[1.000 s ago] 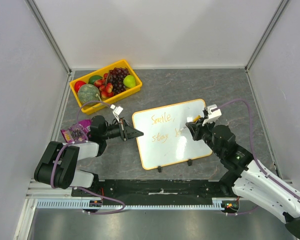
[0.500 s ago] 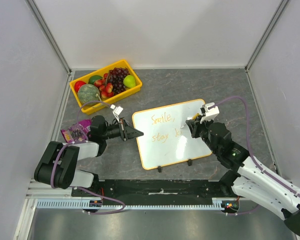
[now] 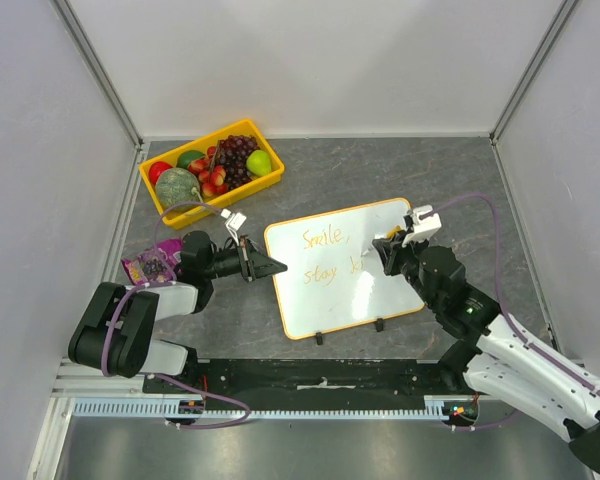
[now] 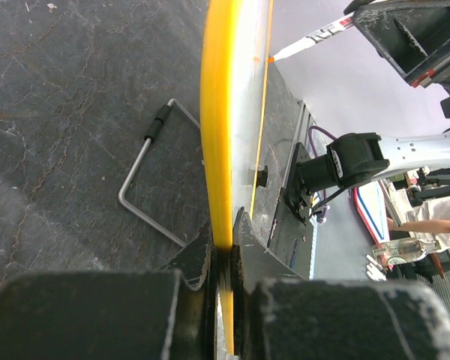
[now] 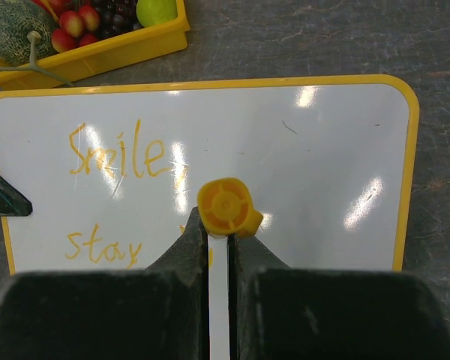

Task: Write a sentence on the whiteboard

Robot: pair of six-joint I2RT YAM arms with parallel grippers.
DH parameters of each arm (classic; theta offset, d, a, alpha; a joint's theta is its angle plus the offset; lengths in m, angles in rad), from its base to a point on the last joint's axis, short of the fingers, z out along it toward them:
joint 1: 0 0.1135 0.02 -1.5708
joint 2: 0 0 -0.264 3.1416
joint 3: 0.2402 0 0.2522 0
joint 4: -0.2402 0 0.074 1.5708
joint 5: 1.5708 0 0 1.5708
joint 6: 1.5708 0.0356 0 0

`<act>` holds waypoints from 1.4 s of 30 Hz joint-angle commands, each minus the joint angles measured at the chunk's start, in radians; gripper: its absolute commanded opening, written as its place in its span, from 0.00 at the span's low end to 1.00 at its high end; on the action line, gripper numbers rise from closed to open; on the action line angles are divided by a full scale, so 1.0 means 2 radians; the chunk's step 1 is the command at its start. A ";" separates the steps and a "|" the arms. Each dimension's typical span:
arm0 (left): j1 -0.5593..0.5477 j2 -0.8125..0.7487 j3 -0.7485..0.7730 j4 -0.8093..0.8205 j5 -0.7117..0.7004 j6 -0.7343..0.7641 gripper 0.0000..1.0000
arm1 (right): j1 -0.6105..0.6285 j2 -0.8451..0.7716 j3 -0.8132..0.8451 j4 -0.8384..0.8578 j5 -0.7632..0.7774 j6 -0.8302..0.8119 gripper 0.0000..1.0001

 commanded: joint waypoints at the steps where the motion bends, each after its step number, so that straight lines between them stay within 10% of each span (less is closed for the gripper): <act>1: -0.010 0.011 -0.007 -0.031 -0.008 0.087 0.02 | 0.000 -0.030 0.006 -0.006 0.011 0.005 0.00; 42: -0.010 0.012 -0.006 -0.032 -0.007 0.087 0.02 | -0.001 -0.046 -0.048 -0.037 0.006 0.017 0.00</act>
